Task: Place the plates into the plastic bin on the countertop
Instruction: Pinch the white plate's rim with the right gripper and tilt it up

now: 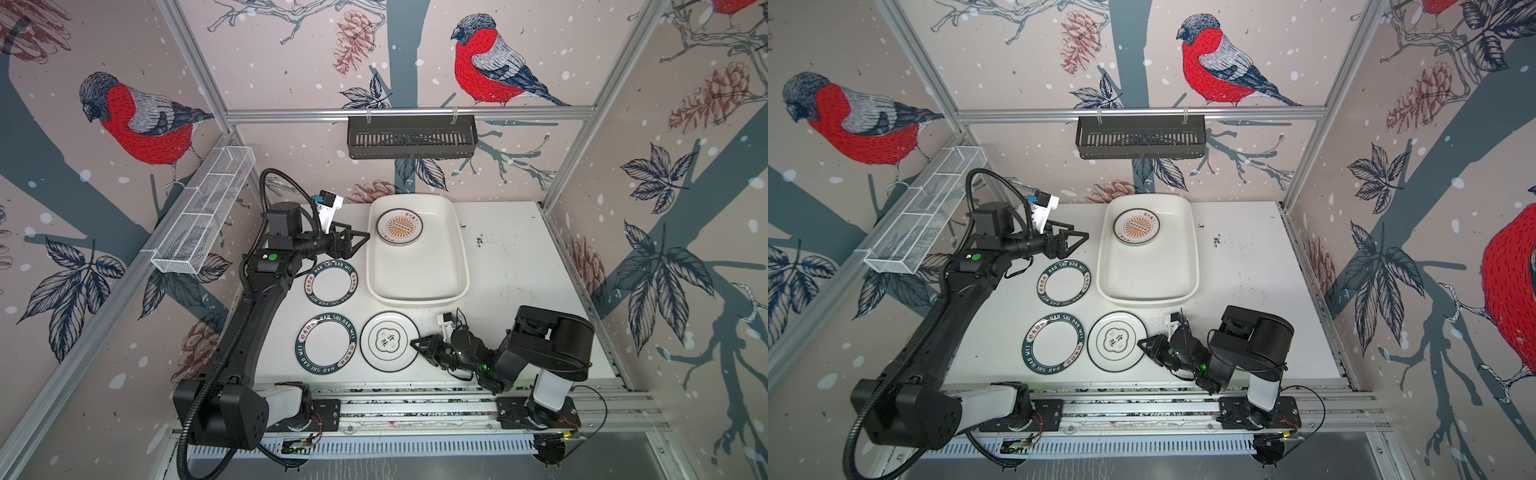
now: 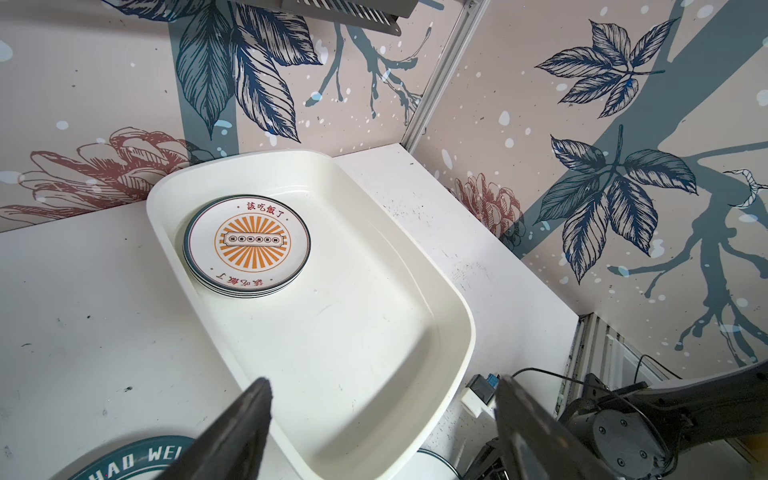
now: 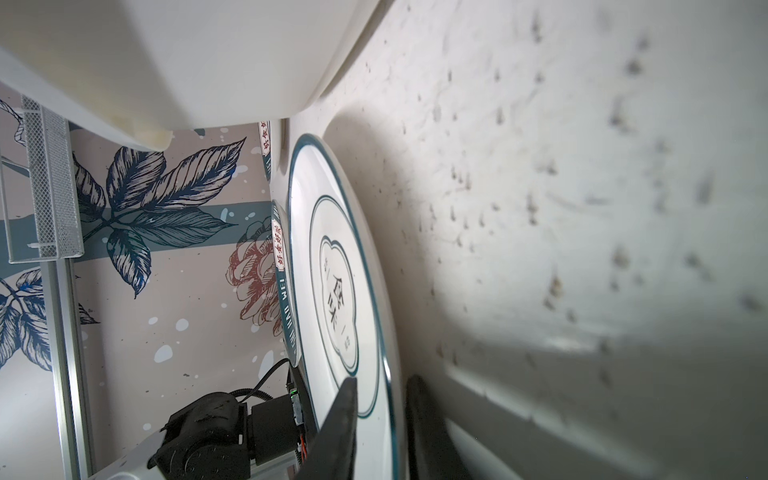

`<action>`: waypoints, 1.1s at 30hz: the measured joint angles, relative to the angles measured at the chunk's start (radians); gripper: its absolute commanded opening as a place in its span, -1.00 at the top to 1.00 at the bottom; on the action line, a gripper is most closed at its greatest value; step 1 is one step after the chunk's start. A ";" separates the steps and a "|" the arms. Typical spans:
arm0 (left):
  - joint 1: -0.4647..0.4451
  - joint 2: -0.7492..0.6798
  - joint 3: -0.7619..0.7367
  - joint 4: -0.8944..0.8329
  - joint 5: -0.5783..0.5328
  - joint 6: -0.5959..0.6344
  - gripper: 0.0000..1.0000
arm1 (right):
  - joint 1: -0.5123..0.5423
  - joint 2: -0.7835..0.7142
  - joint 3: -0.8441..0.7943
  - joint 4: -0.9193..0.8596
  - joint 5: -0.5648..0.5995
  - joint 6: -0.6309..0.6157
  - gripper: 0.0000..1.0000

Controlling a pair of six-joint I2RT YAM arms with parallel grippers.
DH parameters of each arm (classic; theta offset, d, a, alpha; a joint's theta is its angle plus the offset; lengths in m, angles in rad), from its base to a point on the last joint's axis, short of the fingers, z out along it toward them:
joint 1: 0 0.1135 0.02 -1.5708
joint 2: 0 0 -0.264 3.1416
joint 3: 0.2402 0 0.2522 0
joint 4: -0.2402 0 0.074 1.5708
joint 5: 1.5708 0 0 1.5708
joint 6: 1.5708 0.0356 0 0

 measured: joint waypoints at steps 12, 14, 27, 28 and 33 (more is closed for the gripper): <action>0.000 -0.013 -0.014 0.008 0.001 -0.010 -0.67 | -0.021 -0.023 -0.004 -0.045 -0.003 -0.022 0.70; 0.000 -0.014 -0.014 0.008 0.001 -0.023 -0.67 | -0.025 -0.023 -0.008 -0.043 -0.003 -0.023 0.72; 0.000 -0.015 -0.021 0.035 0.005 -0.033 -0.67 | -0.033 -0.016 -0.025 -0.009 -0.009 -0.022 0.65; 0.000 -0.017 -0.024 0.038 0.005 -0.034 -0.67 | -0.035 -0.016 -0.026 -0.007 -0.012 -0.022 0.64; 0.000 -0.022 -0.028 0.050 0.010 -0.051 -0.67 | -0.038 -0.016 -0.019 -0.008 -0.018 -0.023 0.60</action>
